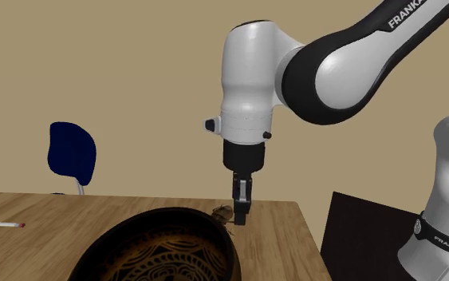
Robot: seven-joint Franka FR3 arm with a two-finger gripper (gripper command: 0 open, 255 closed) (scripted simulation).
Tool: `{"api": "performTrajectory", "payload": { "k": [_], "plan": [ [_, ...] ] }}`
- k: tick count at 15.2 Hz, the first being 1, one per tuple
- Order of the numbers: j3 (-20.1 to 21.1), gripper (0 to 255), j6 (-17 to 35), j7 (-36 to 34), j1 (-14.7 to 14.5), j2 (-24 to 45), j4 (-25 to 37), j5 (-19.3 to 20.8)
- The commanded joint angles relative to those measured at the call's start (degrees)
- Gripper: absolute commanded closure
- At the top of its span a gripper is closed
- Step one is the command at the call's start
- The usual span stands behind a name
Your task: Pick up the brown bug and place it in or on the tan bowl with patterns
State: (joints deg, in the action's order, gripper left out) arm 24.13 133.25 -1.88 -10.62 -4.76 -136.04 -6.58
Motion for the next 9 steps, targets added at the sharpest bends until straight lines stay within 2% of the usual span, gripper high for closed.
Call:
{"api": "performTrajectory", "payload": {
  "k": [1, 3, 4, 5, 7, 8, 9],
  "plan": [
    [-0.2, 255, -0.9, 0.2, 0.1, -0.3, 0.2, -0.1],
    [-0.3, 255, -2.5, 0.4, 0.1, -1.3, 0.9, -0.4],
    [-0.2, 255, -1.8, 0.2, 0.1, -0.8, 0.7, -0.2],
    [-0.2, 0, -1.8, 0.2, 0.1, -0.8, 0.7, -0.2],
    [2.5, 0, -14.2, -1.5, -0.3, 5.7, 12.0, 15.1],
    [3.3, 0, -18.8, -1.5, -1.2, 8.4, 16.1, 20.1],
    [3.0, 0, -18.1, -1.6, -1.4, 8.6, 15.6, 20.3]
  ]
}}
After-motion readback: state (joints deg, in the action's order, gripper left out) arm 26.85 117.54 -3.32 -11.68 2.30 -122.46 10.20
